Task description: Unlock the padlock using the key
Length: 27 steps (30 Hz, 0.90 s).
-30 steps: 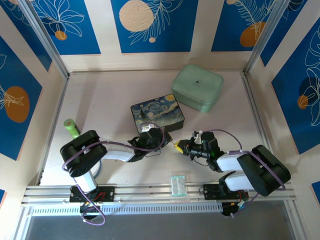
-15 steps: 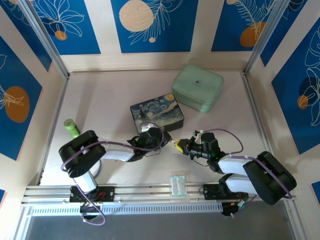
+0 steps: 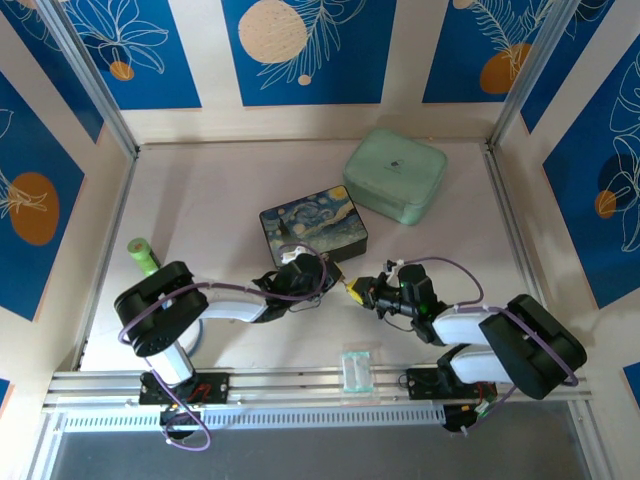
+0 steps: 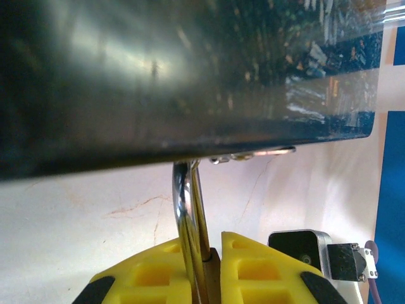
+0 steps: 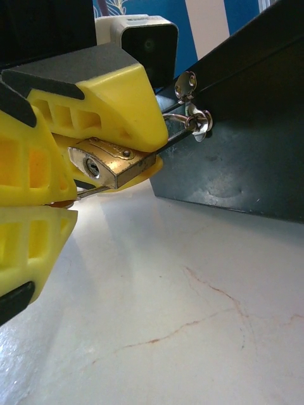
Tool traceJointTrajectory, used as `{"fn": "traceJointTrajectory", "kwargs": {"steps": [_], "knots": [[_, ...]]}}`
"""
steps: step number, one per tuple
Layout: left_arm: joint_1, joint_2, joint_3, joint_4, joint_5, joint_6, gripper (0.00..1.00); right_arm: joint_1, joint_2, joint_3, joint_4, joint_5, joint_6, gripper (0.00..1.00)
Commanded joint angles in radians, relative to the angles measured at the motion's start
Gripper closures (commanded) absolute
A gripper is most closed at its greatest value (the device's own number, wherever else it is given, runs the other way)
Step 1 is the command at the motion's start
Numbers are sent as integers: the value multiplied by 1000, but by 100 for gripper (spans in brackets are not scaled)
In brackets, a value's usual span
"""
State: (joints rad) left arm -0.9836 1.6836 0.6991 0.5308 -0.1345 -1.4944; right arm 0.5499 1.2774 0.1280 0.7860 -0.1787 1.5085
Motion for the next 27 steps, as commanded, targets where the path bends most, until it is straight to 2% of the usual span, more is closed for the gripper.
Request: {"fn": "traceJointTrajectory", "kwargs": {"steps": [1, 14, 27], "knots": [[-3, -15, 10, -21, 60, -64, 100, 4, -50, 23, -60, 24, 1, 100], [-1, -17, 23, -51, 49, -59, 100, 15, -123, 10, -94, 63, -2, 100], [0, -16, 40, -73, 41, -47, 100, 21, -127, 5, -72, 50, -1, 100]]}}
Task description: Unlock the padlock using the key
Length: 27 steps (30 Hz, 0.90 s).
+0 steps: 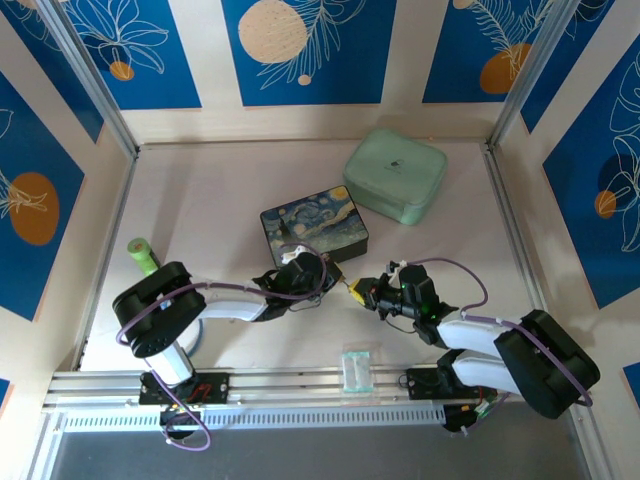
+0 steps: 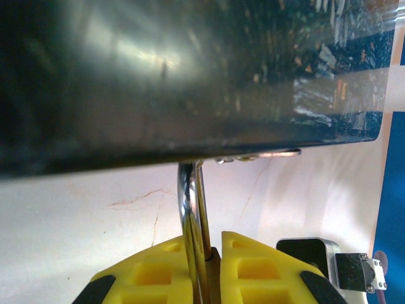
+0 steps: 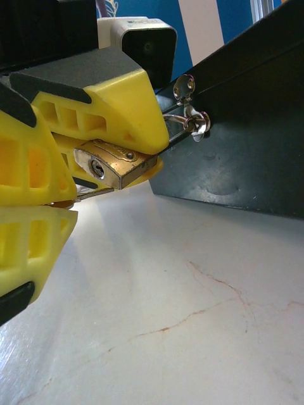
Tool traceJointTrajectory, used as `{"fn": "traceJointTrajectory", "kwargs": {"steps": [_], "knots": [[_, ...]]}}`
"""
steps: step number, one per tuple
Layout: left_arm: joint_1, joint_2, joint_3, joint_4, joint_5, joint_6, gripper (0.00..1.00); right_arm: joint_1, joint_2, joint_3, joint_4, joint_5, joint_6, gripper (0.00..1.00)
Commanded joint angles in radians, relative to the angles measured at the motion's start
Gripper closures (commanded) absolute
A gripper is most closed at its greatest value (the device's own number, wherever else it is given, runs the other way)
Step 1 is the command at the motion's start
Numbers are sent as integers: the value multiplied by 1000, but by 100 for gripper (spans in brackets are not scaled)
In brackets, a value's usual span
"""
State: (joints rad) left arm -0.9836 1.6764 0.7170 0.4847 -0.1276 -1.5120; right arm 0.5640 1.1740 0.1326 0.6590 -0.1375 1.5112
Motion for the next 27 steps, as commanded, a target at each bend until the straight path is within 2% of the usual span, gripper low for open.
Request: {"fn": "traceJointTrajectory", "kwargs": {"steps": [1, 14, 27], "knots": [[0, -8, 23, -26, 34, -29, 100, 9, -24, -3, 57, 13, 1, 100], [-1, -2, 23, -11, 44, -45, 100, 5, -67, 10, 3, 13, -16, 100], [-3, -21, 15, 30, 82, -83, 100, 5, 19, 9, 143, 13, 10, 100]]}}
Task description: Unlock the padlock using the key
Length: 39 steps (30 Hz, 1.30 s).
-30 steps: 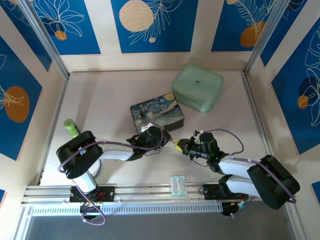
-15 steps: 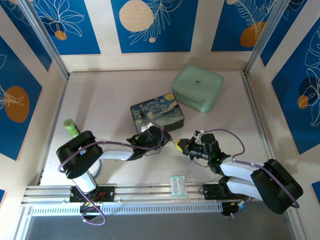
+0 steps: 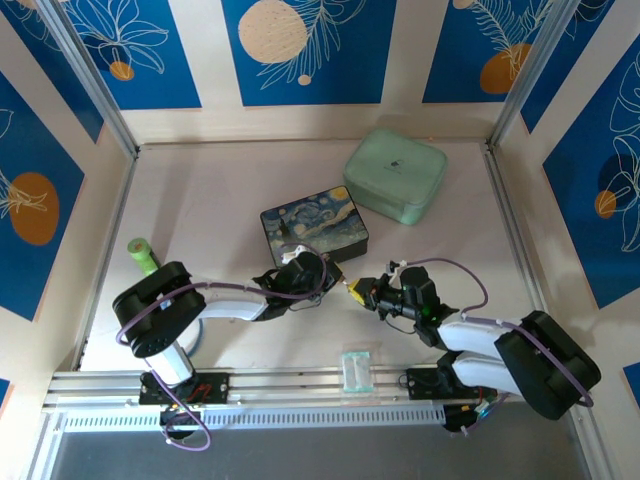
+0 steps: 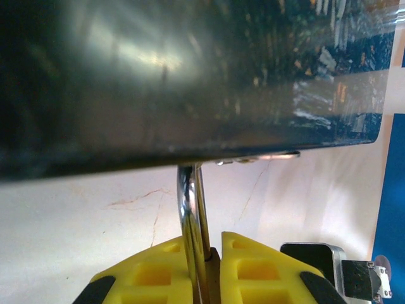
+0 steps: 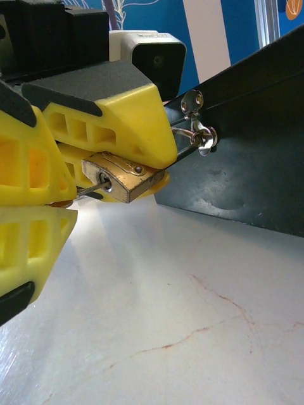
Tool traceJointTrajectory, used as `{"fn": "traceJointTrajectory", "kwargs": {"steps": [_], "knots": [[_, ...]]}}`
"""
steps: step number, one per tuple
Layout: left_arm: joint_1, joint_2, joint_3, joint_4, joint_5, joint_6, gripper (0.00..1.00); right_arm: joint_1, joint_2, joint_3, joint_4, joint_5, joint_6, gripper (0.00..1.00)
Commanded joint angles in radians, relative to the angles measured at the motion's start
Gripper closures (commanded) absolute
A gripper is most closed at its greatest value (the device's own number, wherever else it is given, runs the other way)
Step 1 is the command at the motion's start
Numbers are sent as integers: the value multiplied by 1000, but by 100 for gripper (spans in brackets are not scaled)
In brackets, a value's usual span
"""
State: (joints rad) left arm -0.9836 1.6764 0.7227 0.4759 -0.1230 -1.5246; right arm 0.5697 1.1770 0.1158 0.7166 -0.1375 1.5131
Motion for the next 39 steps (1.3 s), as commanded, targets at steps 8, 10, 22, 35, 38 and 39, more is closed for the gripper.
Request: {"fn": "traceJointTrajectory", "kwargs": {"steps": [8, 10, 22, 35, 38, 39], "knots": [[-6, -29, 0, 55, 92, -85, 100, -18, 120, 39, 221, -13, 40, 100], [-7, -30, -11, 76, 91, -93, 100, -25, 156, 41, 262, -27, 55, 100], [-6, -67, -13, 50, 94, -50, 100, -106, 329, 104, 359, -228, 100, 100], [-7, -72, 27, 60, 107, -32, 100, -99, 532, 148, 573, -274, 196, 100], [-7, -82, 21, 35, 111, -35, 100, -93, 509, 163, 532, -249, 181, 100], [-7, -84, 20, 32, 113, -35, 100, -92, 497, 170, 512, -243, 174, 100]]}}
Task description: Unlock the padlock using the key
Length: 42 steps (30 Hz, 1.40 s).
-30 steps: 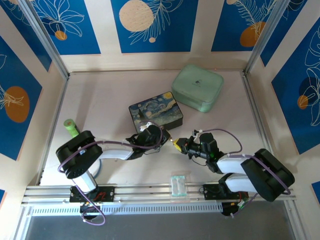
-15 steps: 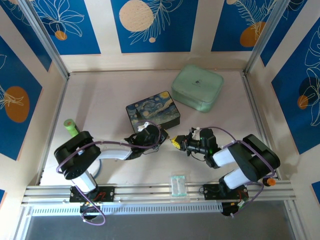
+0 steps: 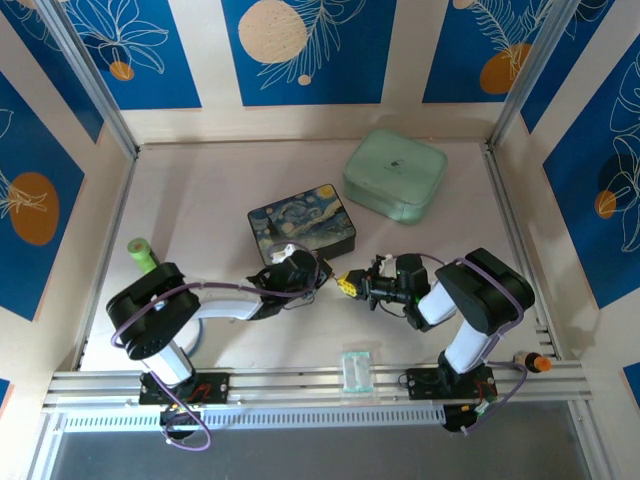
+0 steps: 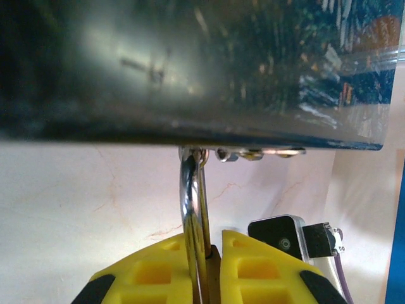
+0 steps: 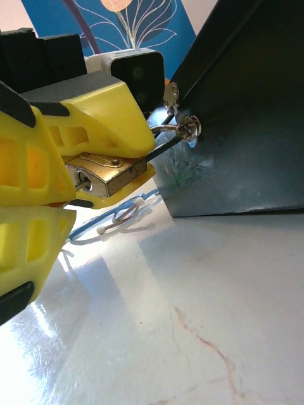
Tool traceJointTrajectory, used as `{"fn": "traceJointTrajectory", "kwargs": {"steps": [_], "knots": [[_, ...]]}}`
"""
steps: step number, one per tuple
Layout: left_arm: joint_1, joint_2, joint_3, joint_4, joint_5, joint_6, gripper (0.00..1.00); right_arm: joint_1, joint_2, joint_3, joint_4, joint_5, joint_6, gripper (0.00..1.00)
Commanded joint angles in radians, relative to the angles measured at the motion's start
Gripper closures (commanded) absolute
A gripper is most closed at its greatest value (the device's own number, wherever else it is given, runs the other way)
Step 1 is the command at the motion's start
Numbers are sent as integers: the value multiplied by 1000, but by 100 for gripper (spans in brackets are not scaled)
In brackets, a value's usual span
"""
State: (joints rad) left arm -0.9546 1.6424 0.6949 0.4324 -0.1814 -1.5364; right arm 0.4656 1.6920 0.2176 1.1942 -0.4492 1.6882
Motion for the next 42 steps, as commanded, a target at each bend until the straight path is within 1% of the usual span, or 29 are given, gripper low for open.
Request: {"fn": "traceJointTrajectory", "kwargs": {"steps": [1, 5, 9, 12, 15, 16, 18, 19, 22, 24, 26, 29, 30, 32, 35, 37, 39, 42], "knots": [[-36, -52, 48, 74, 177, -25, 100, 17, -31, 75, 16, 79, -8, 100], [-36, -42, 45, 103, 187, -40, 100, 48, -73, 114, -55, 121, -30, 100], [-36, -37, 54, 100, 203, -36, 100, 64, -86, 125, -76, 146, -36, 99], [-36, -42, 53, 77, 195, -24, 100, 76, -104, 110, -105, 181, -49, 87], [-30, -49, 36, 56, 177, -19, 100, 79, -141, 92, -165, 198, -68, 84], [-26, -47, 28, 65, 174, -19, 100, 77, -157, 91, -200, 196, -78, 80], [-18, -43, 22, 59, 167, -12, 100, 79, -188, 84, -261, 201, -98, 66], [-13, -41, 19, 53, 161, -4, 100, 82, -206, 76, -290, 210, -108, 61], [-3, -39, 20, 28, 147, 25, 100, 85, -264, 39, -352, 252, -127, 57], [-3, -39, 25, 5, 143, 41, 100, 78, -304, 35, -411, 254, -145, 56], [-3, -37, 20, 13, 144, 44, 100, 77, -336, 49, -463, 256, -159, 60], [-1, -33, 15, 11, 140, 45, 100, 89, -367, 79, -528, 260, -190, 70], [0, -30, 14, 12, 140, 45, 100, 97, -376, 83, -545, 269, -198, 77], [1, -25, 13, 20, 143, 44, 100, 105, -388, 80, -562, 280, -202, 80], [1, -17, 13, 35, 152, 35, 100, 110, -387, 69, -551, 282, -196, 81], [3, -10, 9, 54, 154, 29, 100, 110, -390, 60, -558, 288, -197, 79], [5, -6, 14, 48, 160, 36, 100, 106, -406, 54, -608, 302, -217, 76], [5, -8, 20, 38, 161, 50, 100, 109, -441, 67, -708, 313, -265, 76]]}}
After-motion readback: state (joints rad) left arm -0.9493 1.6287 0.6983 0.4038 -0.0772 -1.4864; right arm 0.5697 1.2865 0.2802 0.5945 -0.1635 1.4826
